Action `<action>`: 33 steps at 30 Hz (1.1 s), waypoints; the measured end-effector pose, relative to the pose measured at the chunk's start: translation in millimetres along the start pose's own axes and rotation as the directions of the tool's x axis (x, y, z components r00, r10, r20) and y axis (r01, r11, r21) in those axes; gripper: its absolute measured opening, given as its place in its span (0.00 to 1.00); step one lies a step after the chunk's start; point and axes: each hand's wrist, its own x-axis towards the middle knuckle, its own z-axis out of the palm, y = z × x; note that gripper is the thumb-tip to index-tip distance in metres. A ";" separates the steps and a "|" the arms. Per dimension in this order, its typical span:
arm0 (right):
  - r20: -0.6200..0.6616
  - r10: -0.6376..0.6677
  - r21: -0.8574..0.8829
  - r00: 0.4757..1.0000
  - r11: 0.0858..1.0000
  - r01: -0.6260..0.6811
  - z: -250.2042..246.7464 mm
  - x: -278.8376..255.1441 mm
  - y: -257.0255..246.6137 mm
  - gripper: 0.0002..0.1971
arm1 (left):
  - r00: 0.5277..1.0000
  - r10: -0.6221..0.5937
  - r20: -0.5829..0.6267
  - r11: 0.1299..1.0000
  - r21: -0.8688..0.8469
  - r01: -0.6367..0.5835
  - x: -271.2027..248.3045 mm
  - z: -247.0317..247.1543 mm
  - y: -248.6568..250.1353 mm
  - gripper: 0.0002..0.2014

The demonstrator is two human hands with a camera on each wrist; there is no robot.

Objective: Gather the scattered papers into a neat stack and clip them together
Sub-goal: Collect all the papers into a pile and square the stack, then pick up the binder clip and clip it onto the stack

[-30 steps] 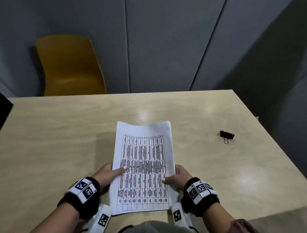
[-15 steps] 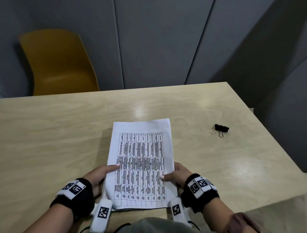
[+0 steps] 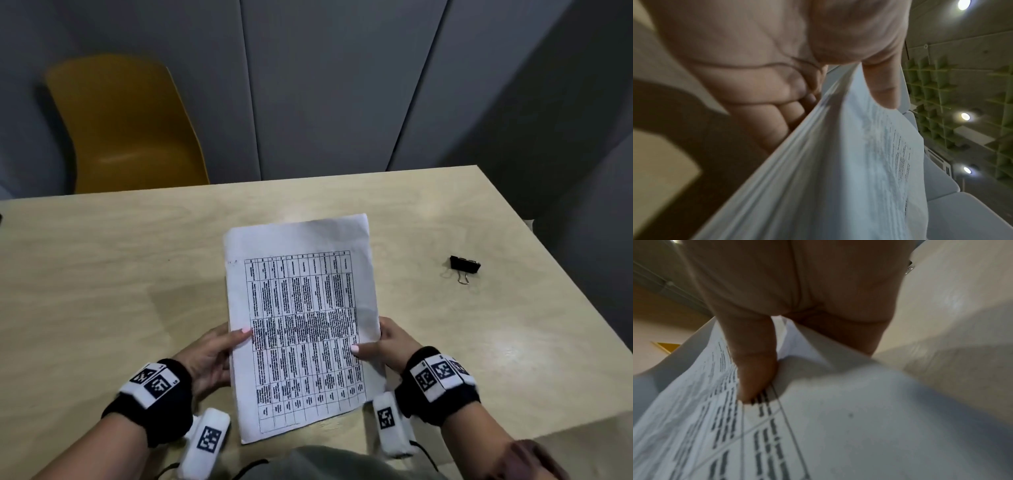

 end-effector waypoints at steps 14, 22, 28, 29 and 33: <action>-0.049 -0.042 -0.233 0.998 0.972 0.029 -0.5 22.7 14.7 0.13 | 0.984 0.043 -0.173 0.981 0.191 -0.009 16.7 3.7 -14.9 0.09; -0.439 0.307 0.694 0.844 0.713 0.101 -93.2 55.3 -2.9 0.15 | 0.969 0.045 -0.243 0.972 0.236 0.014 17.5 -2.2 -23.6 0.09; -0.501 0.422 0.769 0.756 0.617 0.166 -158.0 87.3 -23.6 0.22 | 0.963 0.046 -0.267 0.972 0.233 0.018 20.3 -6.0 -27.5 0.08; -0.502 0.428 0.780 0.751 0.600 0.179 -163.9 91.6 -24.9 0.23 | 0.962 0.043 -0.270 0.973 0.230 0.020 20.8 -7.0 -28.1 0.09; -0.506 0.398 0.786 0.766 0.579 0.218 -177.3 95.1 -21.7 0.17 | 0.966 0.047 -0.254 0.969 0.246 0.017 22.6 -5.3 -27.5 0.12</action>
